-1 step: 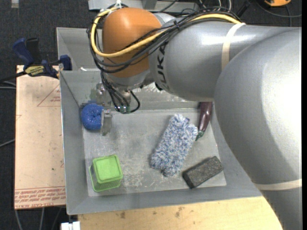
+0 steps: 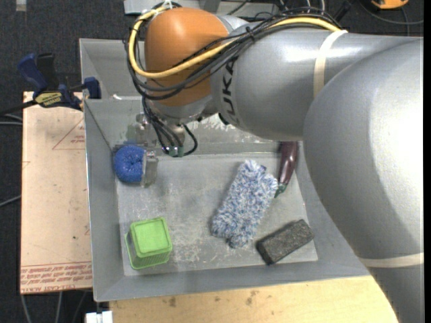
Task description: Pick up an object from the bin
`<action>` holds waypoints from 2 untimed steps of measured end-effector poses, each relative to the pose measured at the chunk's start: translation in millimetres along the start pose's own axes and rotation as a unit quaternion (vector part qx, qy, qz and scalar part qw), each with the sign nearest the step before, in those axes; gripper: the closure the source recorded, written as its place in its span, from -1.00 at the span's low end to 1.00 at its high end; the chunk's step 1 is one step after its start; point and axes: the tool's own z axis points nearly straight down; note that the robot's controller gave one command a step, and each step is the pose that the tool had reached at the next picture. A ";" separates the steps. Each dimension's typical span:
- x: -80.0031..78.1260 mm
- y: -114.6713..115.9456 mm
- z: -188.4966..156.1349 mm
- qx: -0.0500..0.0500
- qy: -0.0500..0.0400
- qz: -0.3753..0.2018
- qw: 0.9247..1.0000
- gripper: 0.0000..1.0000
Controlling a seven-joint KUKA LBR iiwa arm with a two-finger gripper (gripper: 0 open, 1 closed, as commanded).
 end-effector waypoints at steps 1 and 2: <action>-7.8 1.1 33.6 -0.001 -0.005 -0.025 1.000 -1.00; -21.6 6.6 119.1 -0.001 -0.004 -0.072 0.997 1.00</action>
Offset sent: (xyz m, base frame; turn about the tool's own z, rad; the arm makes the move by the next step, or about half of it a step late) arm 0.0193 0.0061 -0.1221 -0.1458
